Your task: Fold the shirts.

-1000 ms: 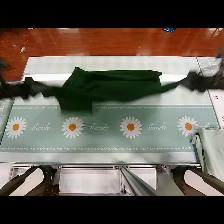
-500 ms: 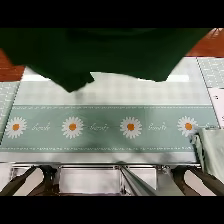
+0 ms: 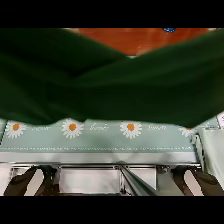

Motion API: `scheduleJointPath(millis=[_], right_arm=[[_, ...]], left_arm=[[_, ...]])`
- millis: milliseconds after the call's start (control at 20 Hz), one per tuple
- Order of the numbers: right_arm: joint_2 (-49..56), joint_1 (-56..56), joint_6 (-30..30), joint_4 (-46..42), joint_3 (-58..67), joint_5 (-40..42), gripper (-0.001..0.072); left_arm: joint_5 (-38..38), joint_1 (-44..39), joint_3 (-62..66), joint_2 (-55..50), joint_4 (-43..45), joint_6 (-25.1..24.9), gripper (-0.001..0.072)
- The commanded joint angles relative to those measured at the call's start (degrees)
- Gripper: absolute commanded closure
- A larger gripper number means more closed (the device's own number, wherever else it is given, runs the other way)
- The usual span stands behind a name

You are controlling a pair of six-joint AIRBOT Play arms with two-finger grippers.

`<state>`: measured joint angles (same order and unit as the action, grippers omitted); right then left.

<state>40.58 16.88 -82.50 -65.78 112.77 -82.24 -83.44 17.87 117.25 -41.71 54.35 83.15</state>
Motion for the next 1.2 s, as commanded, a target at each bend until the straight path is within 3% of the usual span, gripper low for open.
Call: scheduleJointPath(millis=[0, 150, 400, 700, 950, 1150], right_arm=[[-5.3, -0.3, -1.7, -4.9, -5.8, -2.4, 0.069], [-5.6, -0.3, -2.3, -4.7, -10.8, -2.2, 0.069], [-2.6, -0.3, -1.7, 0.4, -21.2, -1.9, 0.069], [12.9, -0.3, 4.3, 7.5, -33.8, 7.5, 0.069], [34.8, -0.3, 9.0, 16.6, -33.6, 20.0, 0.0691], [51.0, -0.3, 9.2, 19.9, -27.1, 25.8, 0.0691]], left_arm=[[-1.3, -9.9, 0.1, 6.1, 19.3, 4.9, 0.069], [-2.8, -11.9, -3.5, 6.7, 21.8, 5.7, 0.069], [-0.1, -11.8, -23.1, 3.7, 20.6, 5.7, 0.069], [17.2, -12.0, -44.0, -12.2, 14.6, 3.2, 0.069], [30.8, -11.9, -39.8, -35.0, 7.1, -0.1, 0.069], [30.3, -12.2, -27.8, -52.1, 6.4, 3.1, 0.069]])
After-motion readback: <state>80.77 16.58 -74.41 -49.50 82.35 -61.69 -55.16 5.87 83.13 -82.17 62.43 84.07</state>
